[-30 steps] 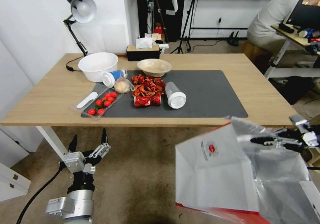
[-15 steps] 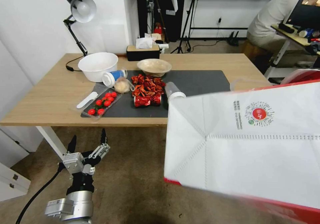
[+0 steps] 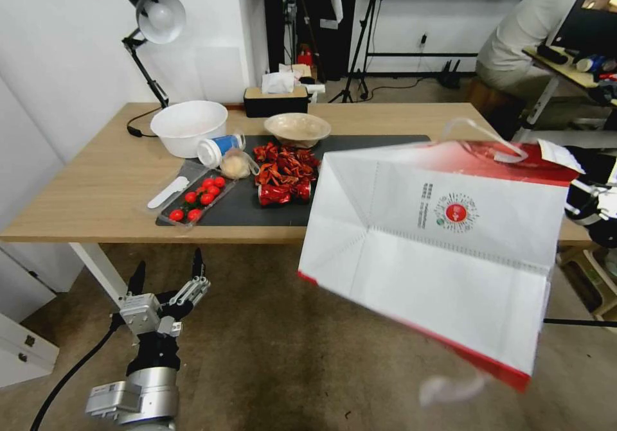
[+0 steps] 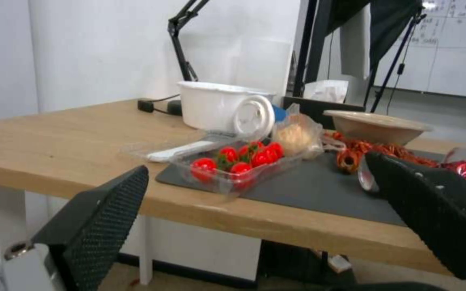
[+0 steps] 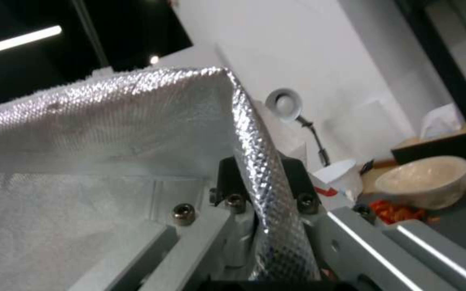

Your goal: Pick up the food delivery bag from the floor and place it on the table.

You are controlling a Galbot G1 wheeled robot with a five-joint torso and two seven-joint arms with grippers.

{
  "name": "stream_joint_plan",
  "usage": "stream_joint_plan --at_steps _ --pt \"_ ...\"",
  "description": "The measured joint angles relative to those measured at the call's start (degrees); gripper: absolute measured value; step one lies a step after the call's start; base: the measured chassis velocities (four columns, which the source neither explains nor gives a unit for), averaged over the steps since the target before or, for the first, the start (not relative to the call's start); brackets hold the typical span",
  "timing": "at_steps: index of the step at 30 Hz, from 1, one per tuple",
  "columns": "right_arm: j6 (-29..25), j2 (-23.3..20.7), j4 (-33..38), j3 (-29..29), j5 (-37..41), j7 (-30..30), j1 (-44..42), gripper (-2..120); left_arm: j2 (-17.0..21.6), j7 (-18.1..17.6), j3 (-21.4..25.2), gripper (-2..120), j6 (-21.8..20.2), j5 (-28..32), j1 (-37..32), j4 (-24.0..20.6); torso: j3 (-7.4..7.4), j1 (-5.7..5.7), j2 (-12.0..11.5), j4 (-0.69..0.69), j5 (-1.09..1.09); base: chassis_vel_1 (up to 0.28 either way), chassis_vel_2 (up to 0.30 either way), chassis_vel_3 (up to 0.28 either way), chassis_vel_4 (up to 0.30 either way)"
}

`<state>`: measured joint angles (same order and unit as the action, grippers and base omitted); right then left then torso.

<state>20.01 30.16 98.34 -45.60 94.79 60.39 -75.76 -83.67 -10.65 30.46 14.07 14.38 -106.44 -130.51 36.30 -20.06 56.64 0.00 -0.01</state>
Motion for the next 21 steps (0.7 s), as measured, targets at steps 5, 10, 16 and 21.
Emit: stream_joint_plan --at_steps 5,10,16,21 --pt "-2.1 0.5 1.3 0.5 4.7 -7.2 1.0 0 0.1 -0.1 -0.2 100 -0.2 0.0 0.4 0.7 0.0 0.0 0.0 0.0 0.0 0.0 0.0 0.0 0.0" --pt "-7.8 1.4 3.7 1.8 12.4 -27.7 4.1 0 0.3 -0.2 -0.3 100 -0.5 0.1 0.9 1.5 0.0 0.0 0.0 -0.01 0.0 0.0 0.0 0.0 0.0" --pt "-10.3 2.8 4.8 2.5 14.7 -44.4 5.8 0 0.3 -0.2 -0.4 100 -0.5 0.0 0.8 1.8 0.0 0.0 0.0 0.0 0.0 0.0 0.0 0.0 0.0" --pt "-11.4 3.6 5.9 2.4 15.1 -54.7 5.8 0 0.3 -0.2 -0.3 100 -0.4 -0.1 0.7 1.9 -0.01 0.01 0.0 -0.01 0.01 0.0 0.0 0.0 0.0"
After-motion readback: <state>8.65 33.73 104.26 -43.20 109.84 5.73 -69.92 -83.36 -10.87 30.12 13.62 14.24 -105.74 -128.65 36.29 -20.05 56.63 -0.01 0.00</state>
